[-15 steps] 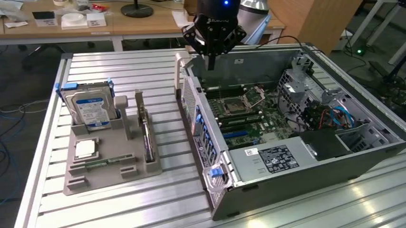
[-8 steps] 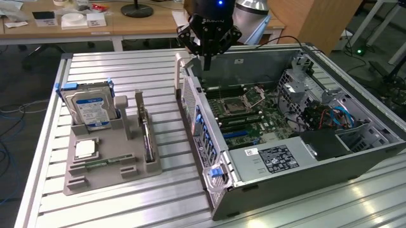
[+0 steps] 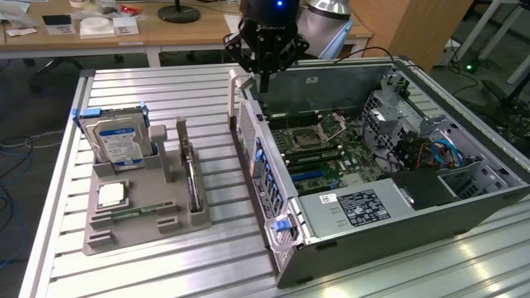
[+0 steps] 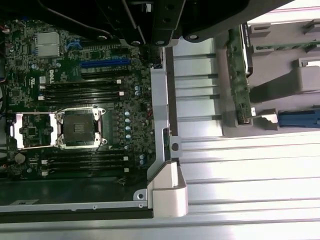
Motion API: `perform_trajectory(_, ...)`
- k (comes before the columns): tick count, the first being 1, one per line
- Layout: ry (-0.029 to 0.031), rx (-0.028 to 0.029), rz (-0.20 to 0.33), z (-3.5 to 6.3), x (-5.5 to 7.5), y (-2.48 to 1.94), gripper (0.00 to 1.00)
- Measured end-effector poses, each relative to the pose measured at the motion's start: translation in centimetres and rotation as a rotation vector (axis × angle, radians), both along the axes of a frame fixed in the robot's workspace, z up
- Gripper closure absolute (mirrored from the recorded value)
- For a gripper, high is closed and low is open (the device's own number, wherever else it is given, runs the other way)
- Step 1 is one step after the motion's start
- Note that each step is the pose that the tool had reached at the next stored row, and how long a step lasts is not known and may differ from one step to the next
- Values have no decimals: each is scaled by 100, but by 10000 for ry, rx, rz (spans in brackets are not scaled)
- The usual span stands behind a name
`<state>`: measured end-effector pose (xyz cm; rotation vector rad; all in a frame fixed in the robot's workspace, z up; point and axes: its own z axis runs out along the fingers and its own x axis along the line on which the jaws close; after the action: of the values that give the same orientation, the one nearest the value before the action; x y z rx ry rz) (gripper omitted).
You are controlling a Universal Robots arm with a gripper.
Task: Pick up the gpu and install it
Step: 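Reach for the gpu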
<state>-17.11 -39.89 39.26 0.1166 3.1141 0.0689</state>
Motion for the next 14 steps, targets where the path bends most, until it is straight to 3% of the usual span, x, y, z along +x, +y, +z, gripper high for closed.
perform_trajectory(14, 5, 0, 0, -5, -195, 0, 89)
